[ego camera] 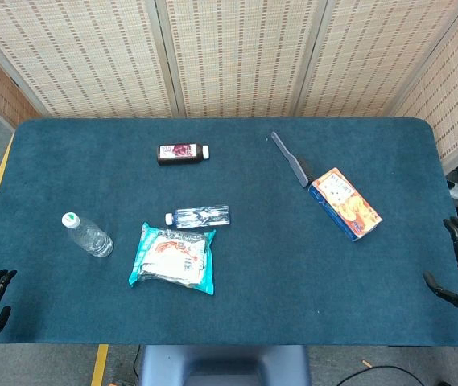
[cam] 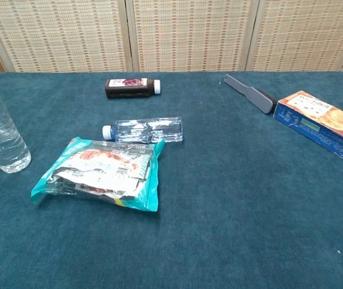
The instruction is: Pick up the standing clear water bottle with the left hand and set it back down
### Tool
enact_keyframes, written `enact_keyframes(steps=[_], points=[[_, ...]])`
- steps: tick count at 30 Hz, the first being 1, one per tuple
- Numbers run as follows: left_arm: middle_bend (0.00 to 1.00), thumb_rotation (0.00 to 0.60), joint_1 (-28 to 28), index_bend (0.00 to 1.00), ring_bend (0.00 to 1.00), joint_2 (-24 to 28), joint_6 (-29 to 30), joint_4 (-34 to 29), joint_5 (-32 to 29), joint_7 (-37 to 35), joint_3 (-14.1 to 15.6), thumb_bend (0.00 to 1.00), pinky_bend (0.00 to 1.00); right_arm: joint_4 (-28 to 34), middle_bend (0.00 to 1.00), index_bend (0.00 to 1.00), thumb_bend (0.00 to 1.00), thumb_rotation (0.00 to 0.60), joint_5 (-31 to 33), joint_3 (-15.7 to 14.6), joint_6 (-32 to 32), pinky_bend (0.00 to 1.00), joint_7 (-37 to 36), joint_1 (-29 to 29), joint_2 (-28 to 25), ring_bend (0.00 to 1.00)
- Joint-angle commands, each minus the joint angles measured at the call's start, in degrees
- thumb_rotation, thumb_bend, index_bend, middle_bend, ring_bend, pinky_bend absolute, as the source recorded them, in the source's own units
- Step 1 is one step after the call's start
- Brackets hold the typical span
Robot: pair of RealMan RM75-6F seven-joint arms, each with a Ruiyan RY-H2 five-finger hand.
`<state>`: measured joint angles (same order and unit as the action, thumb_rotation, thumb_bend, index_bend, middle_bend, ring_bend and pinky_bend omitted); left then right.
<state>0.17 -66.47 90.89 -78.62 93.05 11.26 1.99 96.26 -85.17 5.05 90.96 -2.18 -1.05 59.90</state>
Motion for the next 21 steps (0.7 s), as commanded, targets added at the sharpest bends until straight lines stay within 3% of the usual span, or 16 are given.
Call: enact_keyframes(steps=[1,6,8,12,21], points=[[0.17,0.6,0.0,0.14,0.13,0.3,-0.4,-0.5,-0.4,-0.4,0.0,0.41,0.25,-0.1,0.04,0.0,0.17,0.6,-0.2,0.0,-0.5,0.26,-0.7,-0.1,-0.3,0.0],[0.16,0.6,0.2,0.13,0.13,0.3,-0.8,-1.0,-1.8,0.2,-0.5,0.41,0.25,0.0,0.04,0.0,0.17,0.6,-0.7,-0.5,-2.0,0.26,-1.0,-0.6,-0.5,0.0],[0.12,0.6,0.2,0.08,0.11,0.4,-1.6,-1.7,-3.3,-0.4,-0.9,0.41,0.24,0.1,0.04,0.0,0.17,0.6,-1.0,-0.6,-2.1,0.26,-1.1,-0.6,-0.5,0.0],[0.0,0.6,-0.8,0.0,0.0,1.0,-6.5,-5.7,-9.5,-3.8,-2.8,0.39,0.18,-0.5,0.04,0.0,0.17,0.6,-0.9,-0.2,-1.7,0.26,-0.3,-0.7,0.5,0.0],[0.0,0.6,-6.3,0.0,0.0,2.9,-23.0,-13.1,-20.6,-18.6,-6.2,0.37,0.14,-1.1,0.04,0.0,0.17,0.6,-1.7,-0.7,-3.8,0.26,-0.6,-1.8,0.6,0.0]])
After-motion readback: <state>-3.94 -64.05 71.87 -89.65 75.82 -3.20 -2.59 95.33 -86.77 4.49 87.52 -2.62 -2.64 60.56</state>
